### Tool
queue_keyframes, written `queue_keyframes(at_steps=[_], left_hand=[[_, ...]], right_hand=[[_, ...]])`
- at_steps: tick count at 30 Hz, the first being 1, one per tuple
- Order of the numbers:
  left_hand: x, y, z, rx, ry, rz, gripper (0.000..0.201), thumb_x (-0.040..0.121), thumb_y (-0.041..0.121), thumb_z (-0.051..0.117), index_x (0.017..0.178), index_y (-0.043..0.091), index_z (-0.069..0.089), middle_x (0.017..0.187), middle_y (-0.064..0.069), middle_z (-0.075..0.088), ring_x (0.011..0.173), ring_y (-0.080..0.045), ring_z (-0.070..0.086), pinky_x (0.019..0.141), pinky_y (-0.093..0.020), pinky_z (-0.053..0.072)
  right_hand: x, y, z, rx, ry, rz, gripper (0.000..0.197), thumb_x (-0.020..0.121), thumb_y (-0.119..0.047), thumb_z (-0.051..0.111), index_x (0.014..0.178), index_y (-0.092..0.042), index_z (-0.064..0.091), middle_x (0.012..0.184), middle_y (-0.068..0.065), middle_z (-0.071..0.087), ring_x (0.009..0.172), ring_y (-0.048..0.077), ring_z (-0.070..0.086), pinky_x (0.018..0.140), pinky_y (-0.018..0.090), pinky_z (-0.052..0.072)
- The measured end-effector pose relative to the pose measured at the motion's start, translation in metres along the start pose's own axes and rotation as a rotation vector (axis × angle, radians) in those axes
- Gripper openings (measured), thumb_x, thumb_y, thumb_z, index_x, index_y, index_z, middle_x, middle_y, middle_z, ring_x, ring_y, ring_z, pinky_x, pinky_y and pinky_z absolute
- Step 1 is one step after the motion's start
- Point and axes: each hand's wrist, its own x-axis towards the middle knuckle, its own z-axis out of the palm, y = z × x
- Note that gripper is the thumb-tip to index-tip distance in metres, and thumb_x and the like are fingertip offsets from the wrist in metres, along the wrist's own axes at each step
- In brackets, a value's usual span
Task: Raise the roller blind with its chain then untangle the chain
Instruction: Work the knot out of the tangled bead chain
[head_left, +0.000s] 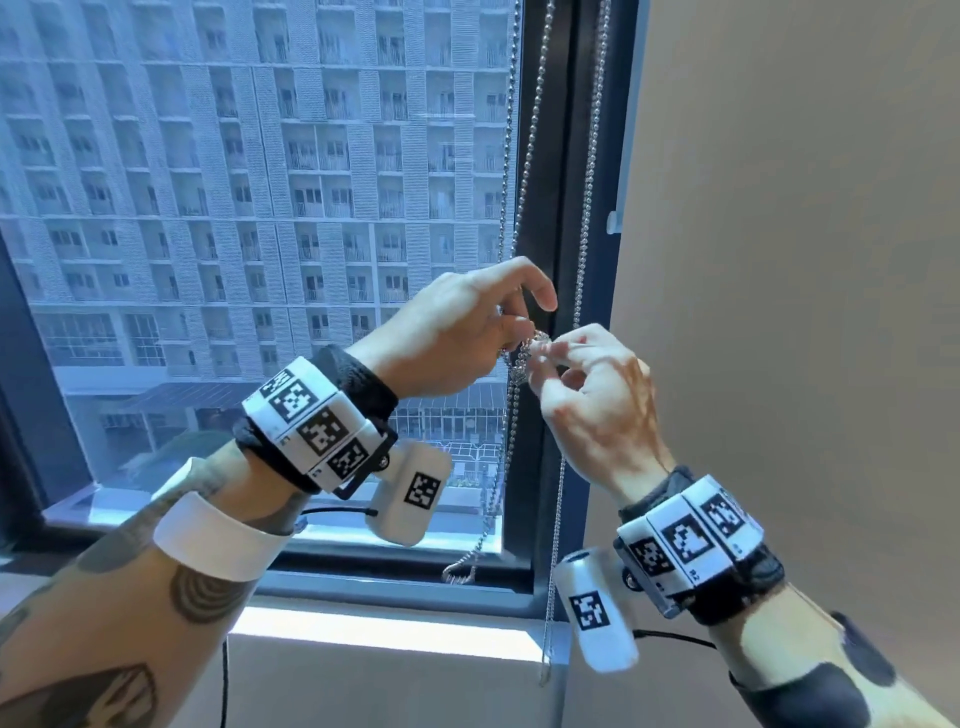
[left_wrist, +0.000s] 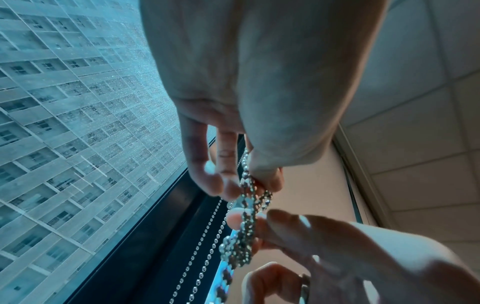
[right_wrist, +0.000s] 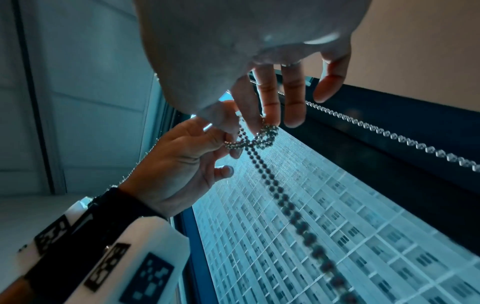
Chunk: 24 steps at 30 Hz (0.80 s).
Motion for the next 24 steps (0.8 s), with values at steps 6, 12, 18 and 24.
queue_keyframes(at_steps=[6, 12, 18, 24], left_hand=[[-0.001, 0.0, -0.003, -0.037, -0.063, -0.004, 0.022, 0.104, 0.008, 0.053, 0.122, 0.019, 0.058, 0.084, 0.006, 0.063, 0.077, -0.018, 0.062, 0.067, -0.03, 0.054], [-0.009, -0.011, -0.004, -0.052, -0.004, -0.007, 0.025, 0.097, 0.007, 0.066, 0.116, 0.021, 0.058, 0.098, 0.002, 0.065, 0.081, -0.026, 0.071, 0.08, -0.048, 0.058], [-0.006, -0.01, -0.002, 0.102, 0.02, 0.02, 0.021, 0.094, 0.01, 0.068, 0.111, 0.02, 0.061, 0.1, 0.006, 0.064, 0.076, -0.019, 0.07, 0.077, -0.043, 0.058], [-0.003, -0.019, -0.007, 0.122, 0.026, -0.058, 0.013, 0.101, 0.012, 0.058, 0.102, 0.019, 0.069, 0.088, -0.004, 0.07, 0.066, -0.006, 0.061, 0.057, -0.028, 0.049]], right_hand=[[0.005, 0.002, 0.006, 0.228, -0.005, 0.157, 0.011, 0.089, -0.033, 0.081, 0.078, -0.031, 0.08, 0.09, -0.013, 0.077, 0.077, 0.011, 0.074, 0.069, 0.027, 0.054], [0.008, -0.003, -0.006, 0.716, -0.154, 0.477, 0.021, 0.096, -0.018, 0.073, 0.076, -0.021, 0.078, 0.073, -0.017, 0.074, 0.079, 0.005, 0.059, 0.08, 0.03, 0.043], [0.013, 0.0, -0.008, 0.838, -0.164, 0.57, 0.035, 0.101, -0.02, 0.065, 0.067, -0.02, 0.073, 0.076, -0.015, 0.071, 0.086, 0.015, 0.055, 0.078, 0.037, 0.041], [0.018, 0.01, -0.02, 0.991, -0.031, 0.662, 0.035, 0.104, -0.024, 0.057, 0.069, -0.021, 0.059, 0.077, -0.004, 0.063, 0.071, 0.015, 0.057, 0.077, 0.036, 0.041]])
